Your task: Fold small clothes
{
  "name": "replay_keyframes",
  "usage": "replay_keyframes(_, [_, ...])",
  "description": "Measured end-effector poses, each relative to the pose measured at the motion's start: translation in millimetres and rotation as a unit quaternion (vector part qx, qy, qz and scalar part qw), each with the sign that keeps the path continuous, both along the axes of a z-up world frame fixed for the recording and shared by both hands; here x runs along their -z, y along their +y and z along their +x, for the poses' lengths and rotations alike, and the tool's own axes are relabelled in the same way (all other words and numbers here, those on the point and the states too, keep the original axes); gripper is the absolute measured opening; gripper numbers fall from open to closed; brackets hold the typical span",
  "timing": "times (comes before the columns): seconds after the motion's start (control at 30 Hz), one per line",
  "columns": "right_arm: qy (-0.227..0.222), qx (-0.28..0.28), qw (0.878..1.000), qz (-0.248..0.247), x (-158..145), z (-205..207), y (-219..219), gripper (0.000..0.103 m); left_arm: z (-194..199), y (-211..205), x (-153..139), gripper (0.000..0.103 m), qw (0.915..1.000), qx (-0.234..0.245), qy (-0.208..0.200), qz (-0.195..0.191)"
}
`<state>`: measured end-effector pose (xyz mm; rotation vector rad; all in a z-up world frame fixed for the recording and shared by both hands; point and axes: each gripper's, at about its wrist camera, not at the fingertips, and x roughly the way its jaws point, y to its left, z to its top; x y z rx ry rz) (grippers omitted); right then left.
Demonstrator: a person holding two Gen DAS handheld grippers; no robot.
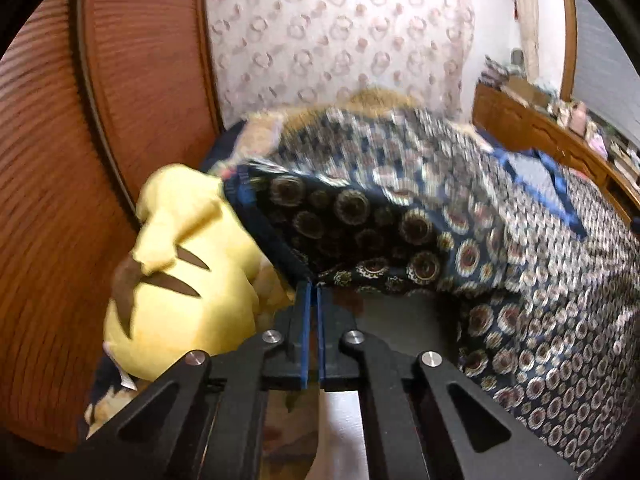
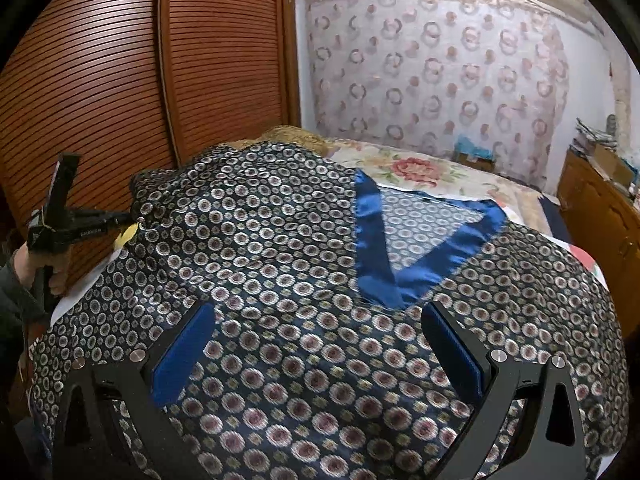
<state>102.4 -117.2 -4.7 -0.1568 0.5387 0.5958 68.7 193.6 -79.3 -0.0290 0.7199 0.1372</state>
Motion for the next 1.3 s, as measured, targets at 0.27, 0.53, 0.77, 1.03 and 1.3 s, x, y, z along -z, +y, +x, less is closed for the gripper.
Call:
replay_keyframes(0.27, [0.011, -0.003, 1.000, 0.006, -2, 13, -3, 0.101, -5, -22, -64, 0.002, 0.9965, 0.029, -0.078, 0.011])
replay_keyframes(0.53, [0.008, 0.021, 1.000, 0.018, -6, 15, -27, 0.100, 17, -81, -86, 0.002, 0.9901, 0.107, -0.089, 0.014])
replay_keyframes(0.77, [0.012, 0.035, 0.999, 0.024, 0, 12, -43, 0.100, 11, -122, -77, 0.008, 0.9860, 0.154, -0.062, 0.006])
replay_keyframes(1.03, [0.015, 0.016, 0.999, 0.025, -6, 19, -38, 0.098, -22, -108, -76, 0.079, 0.9874, 0.142, -0.069, -0.009])
replay_keyframes(1.3, [-0.018, -0.047, 0.998, 0.032, -41, 26, 4, 0.095, -63, -78, -78, 0.081, 0.9918, 0.087, -0.092, -0.020])
